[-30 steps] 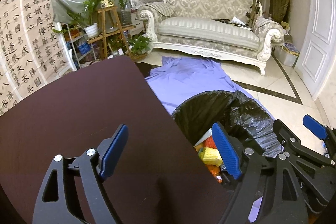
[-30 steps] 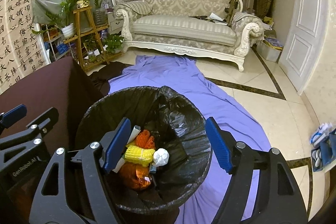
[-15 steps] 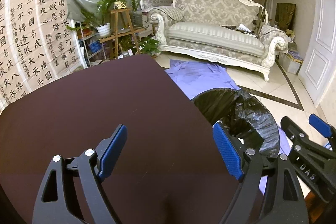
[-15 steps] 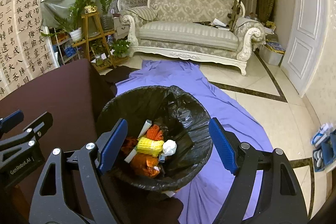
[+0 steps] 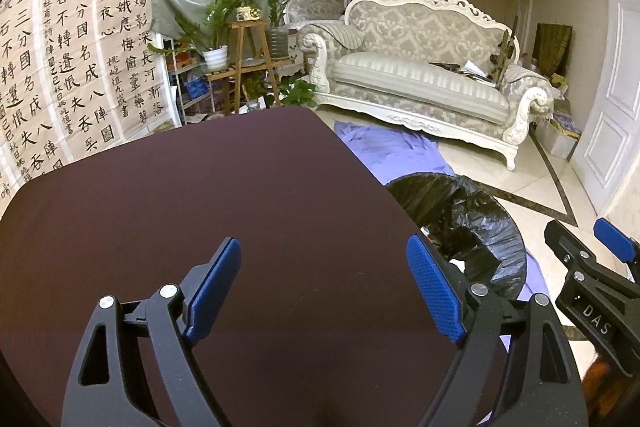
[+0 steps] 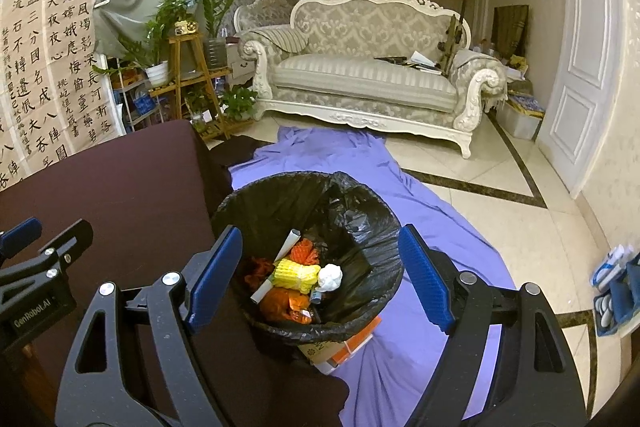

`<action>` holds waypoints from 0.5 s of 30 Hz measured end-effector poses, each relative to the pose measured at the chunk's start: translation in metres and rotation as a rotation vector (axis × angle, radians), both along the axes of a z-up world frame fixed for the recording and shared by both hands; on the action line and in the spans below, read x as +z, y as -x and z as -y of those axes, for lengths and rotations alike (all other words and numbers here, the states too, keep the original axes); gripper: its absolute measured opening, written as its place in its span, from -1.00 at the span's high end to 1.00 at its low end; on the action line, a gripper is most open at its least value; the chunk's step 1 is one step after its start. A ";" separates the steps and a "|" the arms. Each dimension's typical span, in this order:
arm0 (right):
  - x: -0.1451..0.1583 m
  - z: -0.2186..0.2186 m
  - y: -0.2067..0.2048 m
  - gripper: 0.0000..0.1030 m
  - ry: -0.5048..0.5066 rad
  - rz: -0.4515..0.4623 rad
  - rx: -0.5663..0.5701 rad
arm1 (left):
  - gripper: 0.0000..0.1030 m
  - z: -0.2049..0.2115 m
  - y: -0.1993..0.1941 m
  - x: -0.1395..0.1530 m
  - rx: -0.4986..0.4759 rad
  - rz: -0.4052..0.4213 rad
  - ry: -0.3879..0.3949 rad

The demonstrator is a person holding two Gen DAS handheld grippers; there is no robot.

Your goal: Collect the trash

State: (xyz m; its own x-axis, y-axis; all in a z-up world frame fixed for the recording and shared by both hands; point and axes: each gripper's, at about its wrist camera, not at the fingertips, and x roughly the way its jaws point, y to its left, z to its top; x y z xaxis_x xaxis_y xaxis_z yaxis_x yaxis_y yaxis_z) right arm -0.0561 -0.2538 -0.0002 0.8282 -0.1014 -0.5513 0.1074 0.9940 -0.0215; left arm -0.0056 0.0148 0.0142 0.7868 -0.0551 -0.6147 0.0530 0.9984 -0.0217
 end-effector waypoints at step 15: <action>0.002 0.000 0.005 -0.52 0.011 0.017 -0.001 | -0.61 0.004 0.003 0.005 -0.012 0.005 0.003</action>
State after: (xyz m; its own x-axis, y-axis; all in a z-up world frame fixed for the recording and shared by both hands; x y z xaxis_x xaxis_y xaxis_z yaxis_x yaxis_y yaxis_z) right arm -0.0614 -0.2533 0.0020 0.8370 -0.1085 -0.5363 0.1092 0.9936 -0.0306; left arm -0.0091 0.0110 0.0190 0.7891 -0.0663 -0.6107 0.0648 0.9976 -0.0246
